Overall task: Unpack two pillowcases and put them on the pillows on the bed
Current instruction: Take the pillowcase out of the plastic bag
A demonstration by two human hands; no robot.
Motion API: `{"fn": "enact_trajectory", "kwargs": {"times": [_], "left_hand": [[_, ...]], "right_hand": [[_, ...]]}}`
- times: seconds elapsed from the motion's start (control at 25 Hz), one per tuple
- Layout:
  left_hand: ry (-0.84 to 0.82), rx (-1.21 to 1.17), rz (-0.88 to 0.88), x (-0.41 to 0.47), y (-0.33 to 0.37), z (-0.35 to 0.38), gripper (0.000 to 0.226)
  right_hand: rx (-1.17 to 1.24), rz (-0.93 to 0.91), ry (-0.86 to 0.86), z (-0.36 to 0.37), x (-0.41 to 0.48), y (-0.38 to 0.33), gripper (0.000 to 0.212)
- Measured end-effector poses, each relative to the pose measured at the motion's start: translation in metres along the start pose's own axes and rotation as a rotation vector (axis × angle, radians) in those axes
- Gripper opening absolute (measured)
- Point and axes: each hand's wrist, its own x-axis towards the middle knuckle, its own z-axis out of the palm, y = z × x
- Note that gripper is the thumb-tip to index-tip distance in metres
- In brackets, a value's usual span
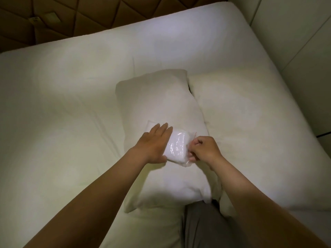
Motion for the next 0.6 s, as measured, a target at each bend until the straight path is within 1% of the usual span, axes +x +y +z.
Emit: {"fn": "enact_trajectory", "kwargs": {"times": [0.08, 0.12, 0.2, 0.24, 0.28, 0.36, 0.52, 0.6], "left_hand": [[-0.009, 0.085, 0.008, 0.010, -0.002, 0.008, 0.125], [-0.005, 0.108, 0.005, 0.015, -0.003, 0.011, 0.129], [-0.004, 0.089, -0.028, 0.022, -0.005, 0.018, 0.133], [-0.004, 0.057, -0.047, 0.024, -0.007, 0.021, 0.133], [-0.001, 0.038, -0.062, 0.026, -0.007, 0.024, 0.132], [0.044, 0.073, -0.076, 0.028, -0.005, 0.028, 0.127], [0.177, 0.166, -0.112, 0.025, 0.000, 0.036, 0.116], [0.212, 0.180, -0.138, 0.020, 0.002, 0.042, 0.115]], "right_hand": [[0.149, 0.058, -0.035, 0.000, 0.004, 0.003, 0.014], [0.190, 0.068, -0.065, 0.000, 0.006, 0.003, 0.011], [0.246, 0.075, -0.138, 0.000, 0.013, 0.006, 0.015], [0.280, 0.077, -0.180, -0.001, 0.016, 0.007, 0.017], [0.305, 0.081, -0.216, -0.001, 0.020, 0.008, 0.015], [0.307, 0.081, -0.248, 0.001, 0.030, 0.008, 0.008], [0.225, 0.031, -0.219, 0.009, 0.040, -0.001, 0.008], [0.138, 0.007, -0.235, 0.015, 0.039, -0.008, 0.014]]}}
